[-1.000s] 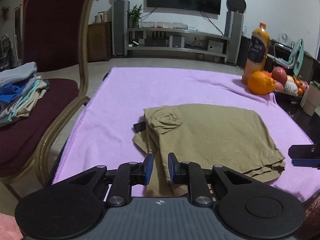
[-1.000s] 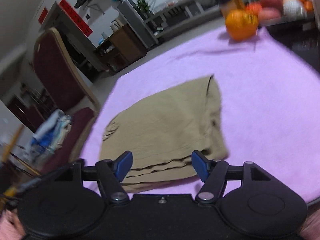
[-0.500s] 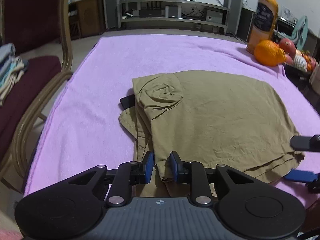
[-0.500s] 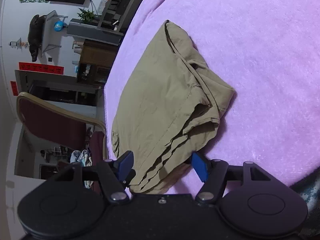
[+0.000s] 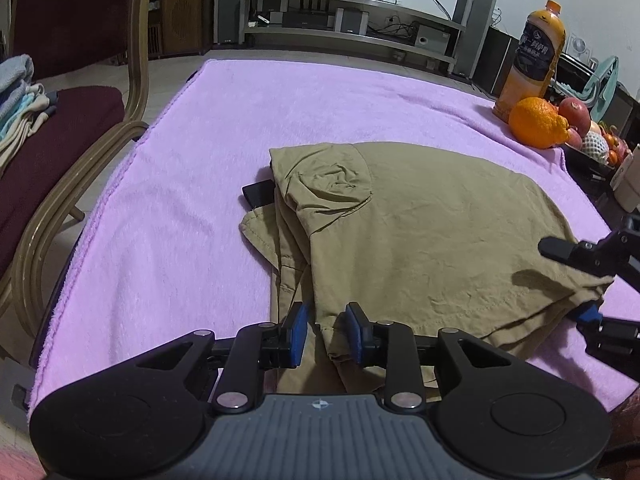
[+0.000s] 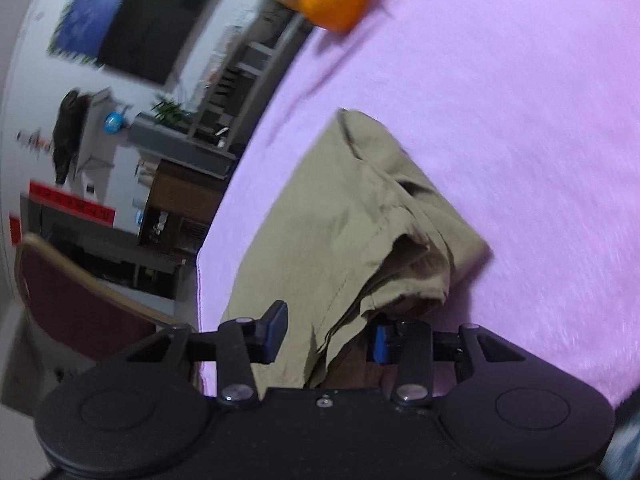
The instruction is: Fold clothes
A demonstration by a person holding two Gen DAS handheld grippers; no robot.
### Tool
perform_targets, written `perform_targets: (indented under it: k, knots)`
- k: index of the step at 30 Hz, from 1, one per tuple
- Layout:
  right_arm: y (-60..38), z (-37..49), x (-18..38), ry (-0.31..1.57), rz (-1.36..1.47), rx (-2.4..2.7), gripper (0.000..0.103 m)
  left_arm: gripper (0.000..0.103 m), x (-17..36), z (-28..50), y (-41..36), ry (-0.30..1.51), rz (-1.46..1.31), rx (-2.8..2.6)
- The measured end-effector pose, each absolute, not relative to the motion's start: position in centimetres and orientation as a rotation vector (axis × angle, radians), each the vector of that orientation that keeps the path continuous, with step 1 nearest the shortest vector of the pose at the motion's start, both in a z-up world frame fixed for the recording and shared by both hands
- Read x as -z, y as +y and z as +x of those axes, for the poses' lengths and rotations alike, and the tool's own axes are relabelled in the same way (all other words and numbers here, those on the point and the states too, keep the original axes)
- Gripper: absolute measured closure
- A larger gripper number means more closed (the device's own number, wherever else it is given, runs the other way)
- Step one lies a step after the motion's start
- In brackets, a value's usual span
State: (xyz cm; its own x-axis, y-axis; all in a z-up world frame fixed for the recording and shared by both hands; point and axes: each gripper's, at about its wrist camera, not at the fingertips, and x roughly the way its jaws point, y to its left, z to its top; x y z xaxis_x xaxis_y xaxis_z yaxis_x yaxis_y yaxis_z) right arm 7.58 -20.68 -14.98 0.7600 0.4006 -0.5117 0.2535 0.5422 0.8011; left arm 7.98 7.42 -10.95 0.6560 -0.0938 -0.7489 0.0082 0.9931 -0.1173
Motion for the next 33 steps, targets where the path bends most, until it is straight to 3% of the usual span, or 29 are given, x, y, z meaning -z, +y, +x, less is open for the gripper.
perform_targets:
  k: [4,6,8,11,14,19,23,28,33]
  knots:
    - [-19.6,8.7,15.2,0.791,0.94,-0.019,0.054,0.074,10.9,8.0,7.5,0.86,-0.116,0.063]
    - [-20.4,9.0,16.5,0.808,1.046,0.042,0.06,0.074,10.8,8.0,7.7,0.864,-0.124,0.065]
    - [-20.9,9.5,16.9,0.83,1.093,0.075,0.08,0.074,10.8,8.0,7.9,0.868,-0.139,0.068]
    - [-20.4,10.9,14.9,0.87,0.995,0.058,0.09,0.075,10.0,7.6,8.6,0.856,-0.194,0.064]
    - [-18.7,11.5,10.0,0.839,0.79,-0.018,0.092,0.082,7.9,6.1,10.0,0.778,-0.266,0.086]
    - [-15.1,10.7,0.2,0.731,0.412,-0.134,0.092,0.082,4.7,3.6,12.2,0.631,-0.339,0.122]
    - [-12.4,9.3,-6.2,0.595,0.051,-0.16,0.093,0.082,4.3,3.4,12.8,0.622,-0.374,0.117]
    - [-9.3,8.7,-9.5,0.487,-0.287,-0.191,0.093,0.082,4.2,3.4,12.7,0.62,-0.371,0.122]
    - [-9.5,8.7,-9.7,0.517,-0.316,-0.294,0.093,0.082,4.6,3.6,12.7,0.631,-0.368,0.102]
